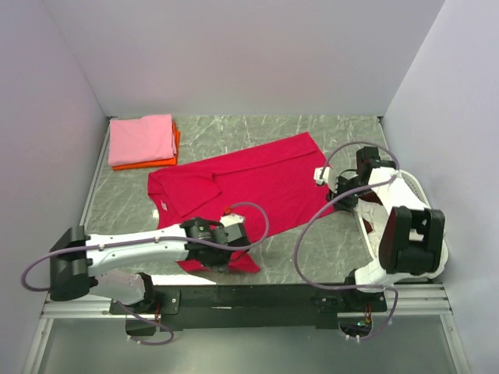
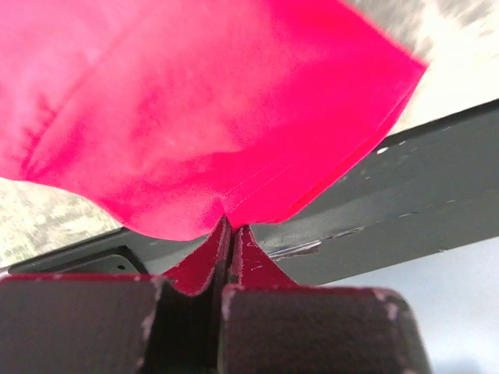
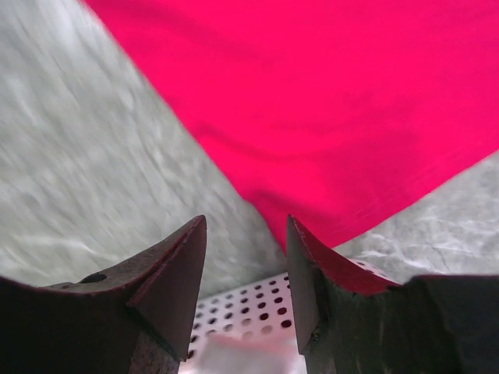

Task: Fold and stack the t-shirts
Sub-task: Fold the tshirt

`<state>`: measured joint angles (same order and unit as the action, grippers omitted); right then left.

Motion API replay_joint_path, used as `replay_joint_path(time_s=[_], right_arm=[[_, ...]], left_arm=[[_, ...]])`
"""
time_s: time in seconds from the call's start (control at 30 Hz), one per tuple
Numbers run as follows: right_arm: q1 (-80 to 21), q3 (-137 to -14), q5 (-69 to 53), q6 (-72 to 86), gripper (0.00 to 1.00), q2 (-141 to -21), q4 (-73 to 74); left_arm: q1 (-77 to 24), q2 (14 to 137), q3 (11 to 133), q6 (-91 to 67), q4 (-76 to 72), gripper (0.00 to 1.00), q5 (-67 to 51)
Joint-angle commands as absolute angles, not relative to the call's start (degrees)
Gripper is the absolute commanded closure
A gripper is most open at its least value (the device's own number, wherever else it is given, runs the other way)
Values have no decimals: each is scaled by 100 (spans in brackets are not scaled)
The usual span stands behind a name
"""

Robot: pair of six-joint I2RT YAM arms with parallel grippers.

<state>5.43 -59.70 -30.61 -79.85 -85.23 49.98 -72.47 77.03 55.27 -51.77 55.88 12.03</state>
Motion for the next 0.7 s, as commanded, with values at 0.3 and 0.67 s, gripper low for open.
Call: replay_joint_path(time_s=[0.3,0.67], right_arm=[[-280,-5748,-704,-8666,53,-9193,3974],[-677,-5370,667,-8806,55,-9298,3586]], left_arm=[[-6197,6223,5247,-4905,6048,100,941],[-6065,6249,5397,-4632,5924,100,826]])
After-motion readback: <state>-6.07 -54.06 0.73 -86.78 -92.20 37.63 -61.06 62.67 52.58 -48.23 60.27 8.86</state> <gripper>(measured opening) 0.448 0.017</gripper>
